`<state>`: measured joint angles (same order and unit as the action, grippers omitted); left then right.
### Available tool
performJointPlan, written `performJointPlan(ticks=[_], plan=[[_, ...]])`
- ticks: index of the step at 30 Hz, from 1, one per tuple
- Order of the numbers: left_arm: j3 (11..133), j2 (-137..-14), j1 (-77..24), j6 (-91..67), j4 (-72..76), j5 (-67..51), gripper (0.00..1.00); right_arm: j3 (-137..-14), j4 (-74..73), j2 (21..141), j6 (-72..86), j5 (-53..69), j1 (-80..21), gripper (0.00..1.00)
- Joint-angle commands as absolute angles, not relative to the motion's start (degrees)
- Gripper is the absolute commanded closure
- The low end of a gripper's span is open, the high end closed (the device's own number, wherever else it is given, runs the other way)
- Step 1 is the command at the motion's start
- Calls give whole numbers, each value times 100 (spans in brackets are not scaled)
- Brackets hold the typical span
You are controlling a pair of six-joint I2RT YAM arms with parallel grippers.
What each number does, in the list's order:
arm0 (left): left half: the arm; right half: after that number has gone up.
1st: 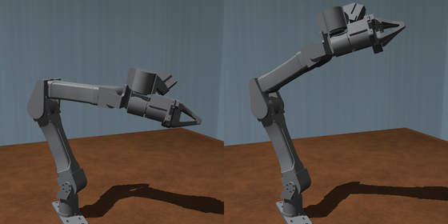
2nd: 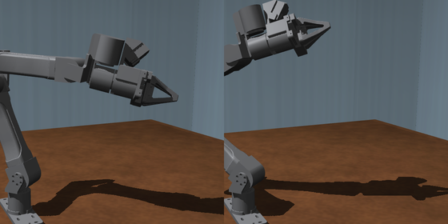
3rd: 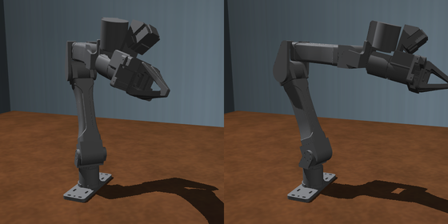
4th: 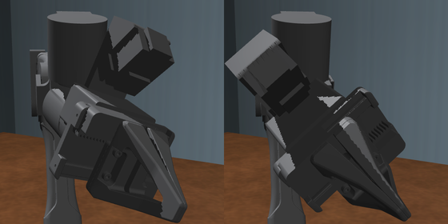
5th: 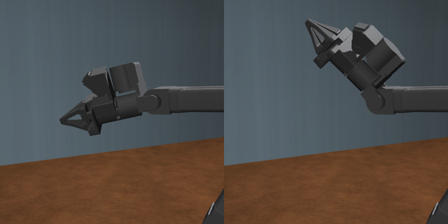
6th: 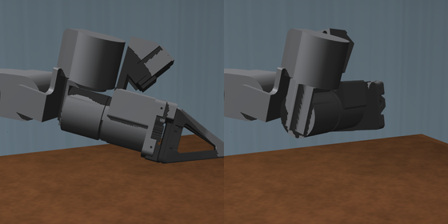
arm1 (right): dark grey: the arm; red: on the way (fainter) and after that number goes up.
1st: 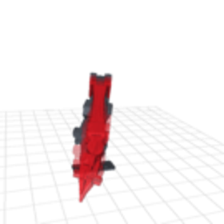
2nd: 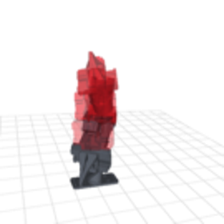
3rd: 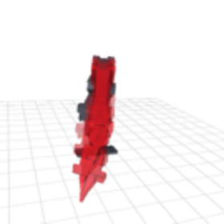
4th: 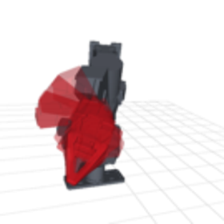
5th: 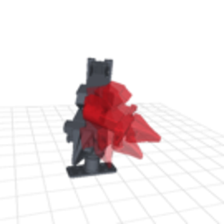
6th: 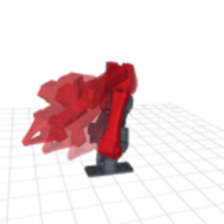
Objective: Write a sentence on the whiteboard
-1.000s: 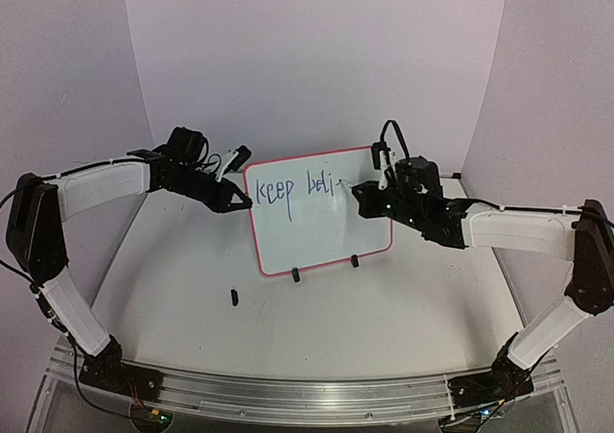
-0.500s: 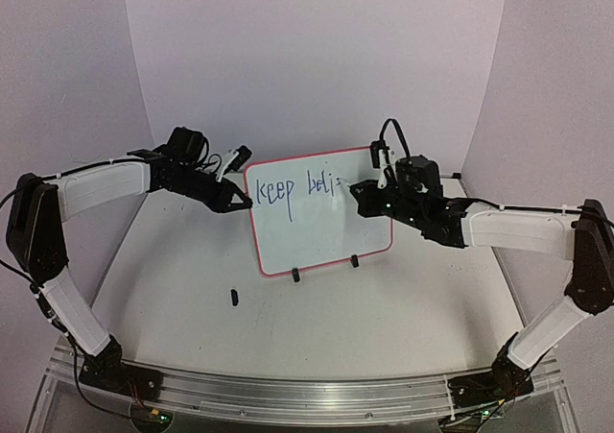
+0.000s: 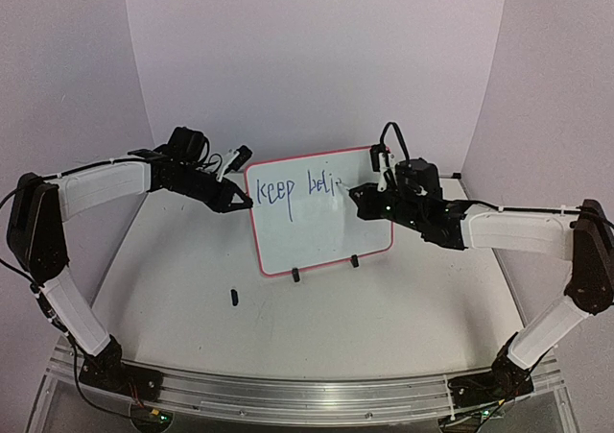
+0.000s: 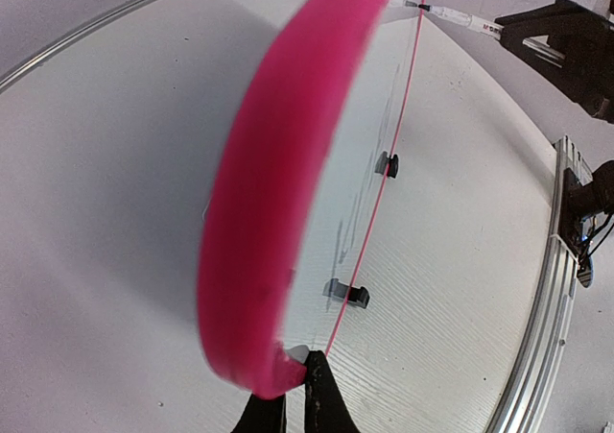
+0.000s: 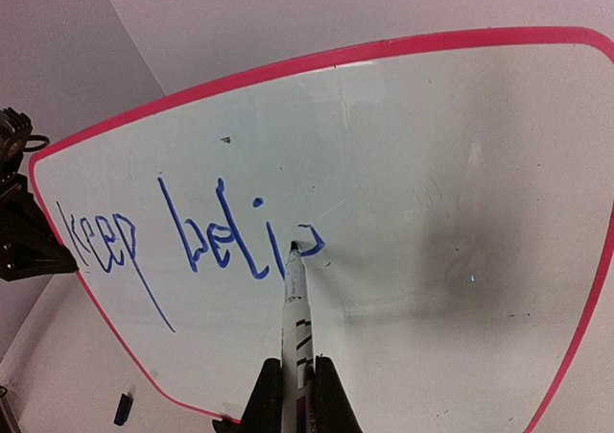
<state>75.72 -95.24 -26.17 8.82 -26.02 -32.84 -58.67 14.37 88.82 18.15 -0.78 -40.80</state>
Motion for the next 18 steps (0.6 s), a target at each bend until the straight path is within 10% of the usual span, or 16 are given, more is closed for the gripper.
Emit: performJointPlan(ticks=[1,18], plan=[[7532,-9805,-2751,1229,-3147,-2830,100,-5744,1617,8877,1935,-74,-4070,100],[7524,-9756,-2760,1233,-3157,-2813,100,-5636,1546,8796,1991,-228,-4075,100]])
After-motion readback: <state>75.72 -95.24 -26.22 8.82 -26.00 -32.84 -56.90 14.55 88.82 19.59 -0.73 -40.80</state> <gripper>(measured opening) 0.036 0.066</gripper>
